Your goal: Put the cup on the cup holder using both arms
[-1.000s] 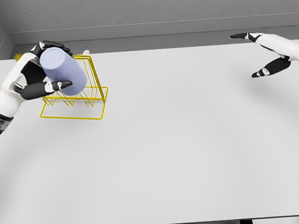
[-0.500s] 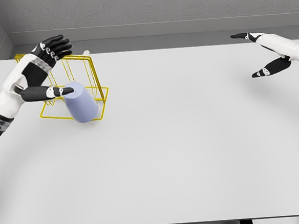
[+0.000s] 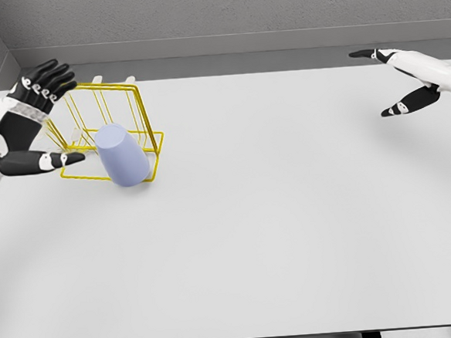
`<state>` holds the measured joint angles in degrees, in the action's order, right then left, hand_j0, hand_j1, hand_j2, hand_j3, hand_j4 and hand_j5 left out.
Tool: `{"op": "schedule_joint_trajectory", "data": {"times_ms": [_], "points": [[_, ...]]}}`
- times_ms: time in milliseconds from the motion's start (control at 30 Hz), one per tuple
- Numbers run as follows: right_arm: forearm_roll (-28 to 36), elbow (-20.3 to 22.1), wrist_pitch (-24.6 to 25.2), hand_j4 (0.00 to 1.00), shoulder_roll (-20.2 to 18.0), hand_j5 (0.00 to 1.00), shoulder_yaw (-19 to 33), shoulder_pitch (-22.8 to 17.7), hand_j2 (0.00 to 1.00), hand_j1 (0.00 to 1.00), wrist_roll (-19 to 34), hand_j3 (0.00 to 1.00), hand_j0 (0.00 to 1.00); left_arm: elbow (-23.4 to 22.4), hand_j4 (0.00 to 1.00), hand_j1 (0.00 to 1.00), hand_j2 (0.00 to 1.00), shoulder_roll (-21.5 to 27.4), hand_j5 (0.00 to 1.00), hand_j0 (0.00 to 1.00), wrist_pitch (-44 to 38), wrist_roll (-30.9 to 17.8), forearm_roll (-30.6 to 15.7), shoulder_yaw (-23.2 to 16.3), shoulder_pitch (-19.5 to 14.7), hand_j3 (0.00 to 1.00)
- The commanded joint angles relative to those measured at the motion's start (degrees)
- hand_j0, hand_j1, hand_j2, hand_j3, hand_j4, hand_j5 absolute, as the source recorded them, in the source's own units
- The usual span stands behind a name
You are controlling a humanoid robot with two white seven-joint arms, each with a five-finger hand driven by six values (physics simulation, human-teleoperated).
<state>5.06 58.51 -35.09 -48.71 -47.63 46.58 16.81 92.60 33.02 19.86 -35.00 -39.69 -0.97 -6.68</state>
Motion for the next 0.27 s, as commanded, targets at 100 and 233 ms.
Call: {"op": "schedule_joint_trajectory", "data": {"times_ms": [100, 233], "points": [[0.48, 0.03, 0.09, 1.0, -0.07, 1.0, 0.17, 0.09, 1.0, 1.0, -0.2, 1.0, 1.0, 2.76, 1.0, 1.0, 1.0, 6.09, 1.0, 1.0, 2.72, 0.0, -0.04, -4.39, 1.5, 1.0], [0.39, 0.11, 0.09, 1.0, 0.02, 1.0, 0.17, 0.35, 1.0, 1.0, -0.2, 1.0, 1.0, 4.52, 1.0, 1.0, 1.0, 7.94, 1.0, 1.0, 13.45, 0.0, 2.95, -8.26, 1.41, 1.0]]}}
